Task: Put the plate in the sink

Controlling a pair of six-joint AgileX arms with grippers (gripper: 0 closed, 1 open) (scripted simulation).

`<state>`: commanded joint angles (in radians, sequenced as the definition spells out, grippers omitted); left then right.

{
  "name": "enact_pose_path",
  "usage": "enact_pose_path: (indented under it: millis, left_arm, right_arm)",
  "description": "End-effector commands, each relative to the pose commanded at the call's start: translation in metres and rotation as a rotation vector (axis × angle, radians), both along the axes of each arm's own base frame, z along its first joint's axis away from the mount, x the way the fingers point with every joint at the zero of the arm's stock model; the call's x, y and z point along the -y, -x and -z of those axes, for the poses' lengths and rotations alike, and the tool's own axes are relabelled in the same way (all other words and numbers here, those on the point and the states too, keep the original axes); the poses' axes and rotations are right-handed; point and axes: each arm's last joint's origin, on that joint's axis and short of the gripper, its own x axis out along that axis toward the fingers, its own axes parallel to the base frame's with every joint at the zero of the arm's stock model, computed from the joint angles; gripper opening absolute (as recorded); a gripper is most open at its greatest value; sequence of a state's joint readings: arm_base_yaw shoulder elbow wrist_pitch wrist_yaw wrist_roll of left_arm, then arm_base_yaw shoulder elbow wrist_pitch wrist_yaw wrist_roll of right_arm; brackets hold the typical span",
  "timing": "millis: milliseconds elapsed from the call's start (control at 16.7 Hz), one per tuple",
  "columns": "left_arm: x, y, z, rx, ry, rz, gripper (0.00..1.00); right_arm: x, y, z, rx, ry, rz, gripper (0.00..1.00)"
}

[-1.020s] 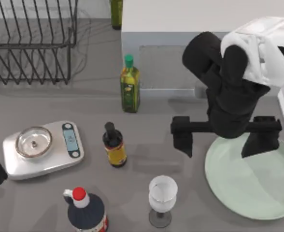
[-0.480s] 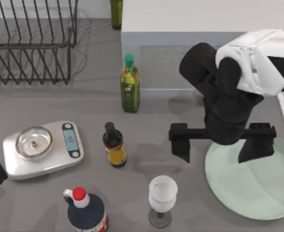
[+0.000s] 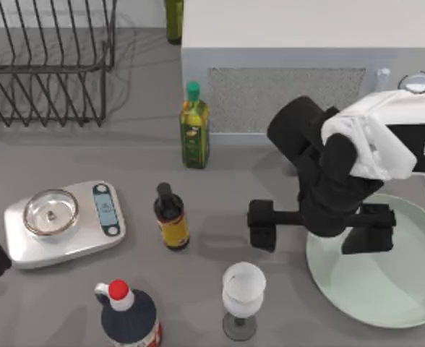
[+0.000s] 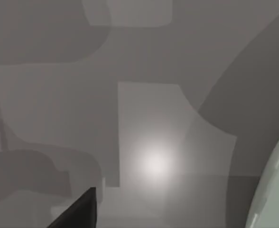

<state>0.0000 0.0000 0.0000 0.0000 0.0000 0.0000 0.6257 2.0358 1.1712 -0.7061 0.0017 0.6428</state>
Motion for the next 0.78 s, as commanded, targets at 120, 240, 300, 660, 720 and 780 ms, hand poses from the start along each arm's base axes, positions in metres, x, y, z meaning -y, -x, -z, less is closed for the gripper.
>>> enact_pose_path:
  millis: [120, 240, 300, 660, 720, 780]
  left_arm:
    - [0.0, 0.0, 0.0, 0.0, 0.0, 0.0, 1.0]
    - [0.0, 0.0, 0.0, 0.0, 0.0, 0.0, 1.0]
    - [0.0, 0.0, 0.0, 0.0, 0.0, 0.0, 1.0]
    - [0.0, 0.0, 0.0, 0.0, 0.0, 0.0, 1.0]
    - [0.0, 0.0, 0.0, 0.0, 0.0, 0.0, 1.0]
    - [0.0, 0.0, 0.0, 0.0, 0.0, 0.0, 1.0]
  right_arm:
    - [0.0, 0.0, 0.0001, 0.0, 0.0, 0.0, 1.0]
    - [0.0, 0.0, 0.0001, 0.0, 0.0, 0.0, 0.92]
    - [0.0, 0.0, 0.0001, 0.0, 0.0, 0.0, 0.85]
    - [0.0, 0.0, 0.0001, 0.0, 0.0, 0.0, 0.4]
    - [0.0, 0.0, 0.0001, 0.0, 0.0, 0.0, 0.32]
    - [0.0, 0.0, 0.0001, 0.0, 0.0, 0.0, 0.25]
